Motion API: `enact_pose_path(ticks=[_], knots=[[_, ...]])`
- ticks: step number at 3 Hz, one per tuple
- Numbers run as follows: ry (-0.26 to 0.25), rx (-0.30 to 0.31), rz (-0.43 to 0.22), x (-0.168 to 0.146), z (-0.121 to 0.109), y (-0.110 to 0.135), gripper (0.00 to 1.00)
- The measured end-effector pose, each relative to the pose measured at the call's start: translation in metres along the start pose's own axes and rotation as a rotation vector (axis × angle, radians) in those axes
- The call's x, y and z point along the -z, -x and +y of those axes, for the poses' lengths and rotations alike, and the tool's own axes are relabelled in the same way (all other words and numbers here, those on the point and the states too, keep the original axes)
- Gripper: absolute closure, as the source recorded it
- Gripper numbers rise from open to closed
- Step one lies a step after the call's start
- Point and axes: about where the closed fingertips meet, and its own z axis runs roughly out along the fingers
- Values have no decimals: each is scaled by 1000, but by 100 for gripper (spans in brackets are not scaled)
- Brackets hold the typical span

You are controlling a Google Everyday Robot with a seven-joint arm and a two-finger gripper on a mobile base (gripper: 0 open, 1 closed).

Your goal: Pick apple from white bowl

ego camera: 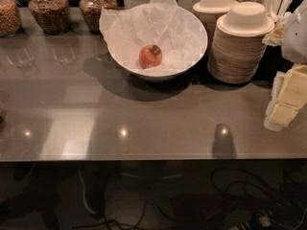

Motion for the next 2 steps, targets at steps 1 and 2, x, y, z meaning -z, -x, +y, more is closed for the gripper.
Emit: enact_pose_path(ticks=[1, 2], knots=[[0, 0, 0, 0, 0, 0, 0], [-16, 3, -28, -2, -3, 4, 0]])
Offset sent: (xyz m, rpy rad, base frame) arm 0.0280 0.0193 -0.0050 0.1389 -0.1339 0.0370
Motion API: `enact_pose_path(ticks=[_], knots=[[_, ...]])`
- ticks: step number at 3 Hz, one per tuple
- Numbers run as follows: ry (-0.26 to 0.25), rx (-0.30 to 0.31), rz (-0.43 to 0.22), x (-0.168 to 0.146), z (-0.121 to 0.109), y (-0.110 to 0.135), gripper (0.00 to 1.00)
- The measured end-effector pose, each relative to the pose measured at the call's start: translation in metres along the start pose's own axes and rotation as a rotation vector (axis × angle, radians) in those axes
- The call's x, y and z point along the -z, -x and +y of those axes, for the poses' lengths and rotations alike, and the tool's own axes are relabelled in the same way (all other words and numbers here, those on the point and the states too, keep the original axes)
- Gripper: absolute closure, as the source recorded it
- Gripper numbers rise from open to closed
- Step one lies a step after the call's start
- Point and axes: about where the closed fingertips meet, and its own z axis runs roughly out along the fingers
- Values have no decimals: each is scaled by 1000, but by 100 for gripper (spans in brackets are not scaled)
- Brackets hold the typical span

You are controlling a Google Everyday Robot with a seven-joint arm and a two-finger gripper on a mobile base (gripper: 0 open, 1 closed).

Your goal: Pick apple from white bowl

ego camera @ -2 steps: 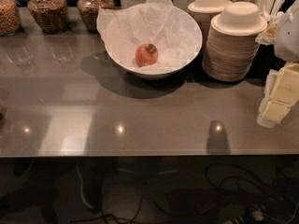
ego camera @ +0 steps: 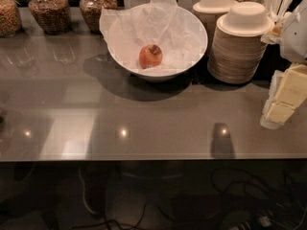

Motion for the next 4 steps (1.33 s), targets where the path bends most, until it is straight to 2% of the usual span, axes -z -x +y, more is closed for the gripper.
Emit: enact_pose_path(ticks=[1, 2, 3, 4], knots=[[-67, 20, -143, -17, -25, 31, 0], [-129, 22, -291, -30, -61, 68, 0], [-163, 31, -387, -40, -92, 103, 0], [-187, 39, -441, -52, -119, 137, 0]])
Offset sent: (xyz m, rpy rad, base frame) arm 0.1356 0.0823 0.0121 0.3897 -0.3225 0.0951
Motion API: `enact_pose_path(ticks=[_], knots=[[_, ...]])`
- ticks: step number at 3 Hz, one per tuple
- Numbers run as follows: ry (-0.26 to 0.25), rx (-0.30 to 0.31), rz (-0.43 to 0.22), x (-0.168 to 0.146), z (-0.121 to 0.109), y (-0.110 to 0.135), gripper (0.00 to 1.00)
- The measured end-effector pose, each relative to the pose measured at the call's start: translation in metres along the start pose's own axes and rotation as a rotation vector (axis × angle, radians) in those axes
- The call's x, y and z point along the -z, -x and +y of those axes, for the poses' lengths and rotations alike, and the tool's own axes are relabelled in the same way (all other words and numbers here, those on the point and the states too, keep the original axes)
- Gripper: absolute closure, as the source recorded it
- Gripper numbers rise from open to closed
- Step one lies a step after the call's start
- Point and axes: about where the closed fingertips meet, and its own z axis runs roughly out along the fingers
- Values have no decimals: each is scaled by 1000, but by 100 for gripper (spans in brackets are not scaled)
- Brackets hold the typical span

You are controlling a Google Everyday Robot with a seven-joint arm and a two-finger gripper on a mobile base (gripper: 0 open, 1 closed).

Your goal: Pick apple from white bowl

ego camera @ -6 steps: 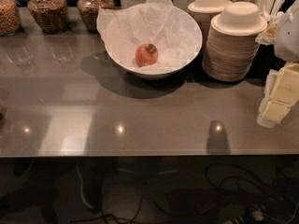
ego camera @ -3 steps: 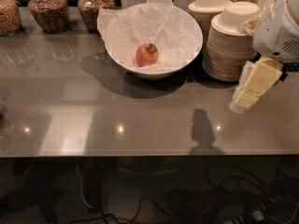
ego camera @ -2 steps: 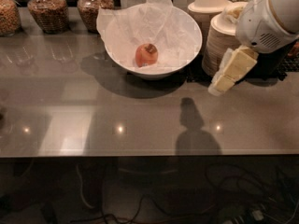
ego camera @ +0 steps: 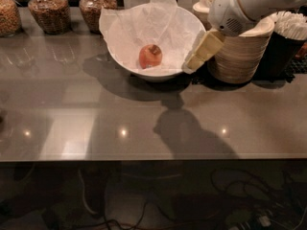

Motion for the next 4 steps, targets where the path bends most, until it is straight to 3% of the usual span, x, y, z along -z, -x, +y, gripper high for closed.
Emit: enact_pose_path(ticks=[2, 4], knots=[[-45, -26, 4, -69, -35, 27, 0], [-66, -29, 1, -73, -36, 28, 0]])
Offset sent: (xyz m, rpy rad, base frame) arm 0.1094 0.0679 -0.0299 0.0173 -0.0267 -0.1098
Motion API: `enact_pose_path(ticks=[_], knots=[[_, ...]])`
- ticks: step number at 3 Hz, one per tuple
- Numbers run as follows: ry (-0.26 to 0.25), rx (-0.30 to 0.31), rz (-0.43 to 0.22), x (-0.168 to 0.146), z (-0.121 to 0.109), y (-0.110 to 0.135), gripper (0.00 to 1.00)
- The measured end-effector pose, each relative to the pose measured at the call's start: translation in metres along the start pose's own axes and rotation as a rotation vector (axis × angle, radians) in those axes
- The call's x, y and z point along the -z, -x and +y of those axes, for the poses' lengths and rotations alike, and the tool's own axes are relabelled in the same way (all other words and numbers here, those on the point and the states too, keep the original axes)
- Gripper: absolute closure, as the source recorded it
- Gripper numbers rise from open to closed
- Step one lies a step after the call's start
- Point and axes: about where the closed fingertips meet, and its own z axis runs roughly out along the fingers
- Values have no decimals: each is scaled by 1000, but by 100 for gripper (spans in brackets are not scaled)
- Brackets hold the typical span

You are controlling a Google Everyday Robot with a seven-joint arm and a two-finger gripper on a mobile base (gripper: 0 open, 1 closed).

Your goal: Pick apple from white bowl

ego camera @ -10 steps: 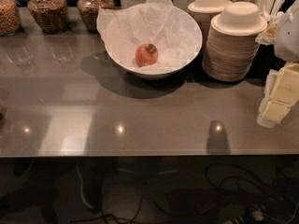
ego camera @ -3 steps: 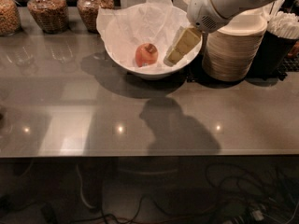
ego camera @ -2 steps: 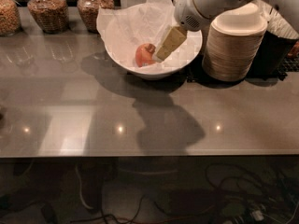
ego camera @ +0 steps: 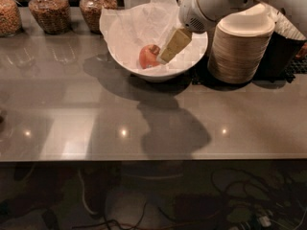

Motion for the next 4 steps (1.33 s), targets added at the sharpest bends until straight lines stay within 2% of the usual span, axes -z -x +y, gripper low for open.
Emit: enact_pose_path(ticks=[2, 3, 4], knots=[[-61, -17, -73, -32, -18, 2, 0], [-51, -26, -97, -52, -19, 4, 18], [-14, -47, -99, -70, -10, -1, 20]])
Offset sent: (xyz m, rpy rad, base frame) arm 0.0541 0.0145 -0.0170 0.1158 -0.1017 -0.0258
